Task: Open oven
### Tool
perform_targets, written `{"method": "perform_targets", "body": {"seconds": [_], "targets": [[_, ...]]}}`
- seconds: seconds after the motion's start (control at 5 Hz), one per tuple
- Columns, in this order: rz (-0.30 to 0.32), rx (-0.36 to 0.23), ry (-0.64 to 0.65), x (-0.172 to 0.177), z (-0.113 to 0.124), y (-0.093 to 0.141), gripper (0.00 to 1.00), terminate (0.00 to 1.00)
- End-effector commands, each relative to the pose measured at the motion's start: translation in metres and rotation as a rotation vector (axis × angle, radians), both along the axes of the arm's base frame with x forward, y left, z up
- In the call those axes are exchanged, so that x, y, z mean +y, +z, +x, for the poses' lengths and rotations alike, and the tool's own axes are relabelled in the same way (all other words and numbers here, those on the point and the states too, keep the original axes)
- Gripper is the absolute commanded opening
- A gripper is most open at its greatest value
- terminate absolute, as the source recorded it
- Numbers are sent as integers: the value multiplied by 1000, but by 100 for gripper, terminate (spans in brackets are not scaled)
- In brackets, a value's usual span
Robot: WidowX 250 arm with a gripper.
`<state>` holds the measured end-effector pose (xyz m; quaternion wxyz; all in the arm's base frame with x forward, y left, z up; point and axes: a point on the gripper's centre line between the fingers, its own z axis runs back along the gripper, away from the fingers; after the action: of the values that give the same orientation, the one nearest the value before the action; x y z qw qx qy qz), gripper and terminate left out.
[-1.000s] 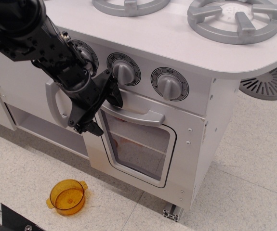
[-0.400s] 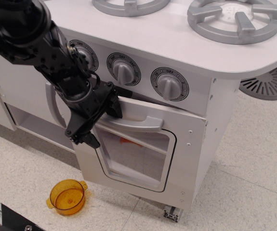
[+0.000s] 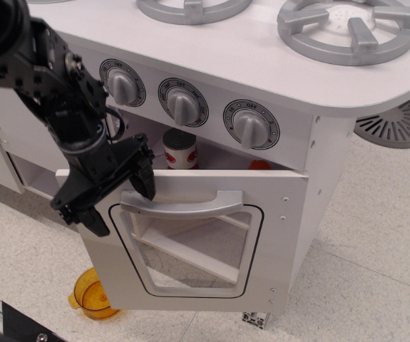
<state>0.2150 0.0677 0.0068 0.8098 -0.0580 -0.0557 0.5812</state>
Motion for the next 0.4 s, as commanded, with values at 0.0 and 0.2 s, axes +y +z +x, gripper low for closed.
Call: {"method": "perform_targets", "body": {"seconds": [0.0, 0.2], "targets": [[168, 10, -190, 9, 10, 33, 100, 0], [227, 37, -259, 19, 22, 48, 100, 0]]}}
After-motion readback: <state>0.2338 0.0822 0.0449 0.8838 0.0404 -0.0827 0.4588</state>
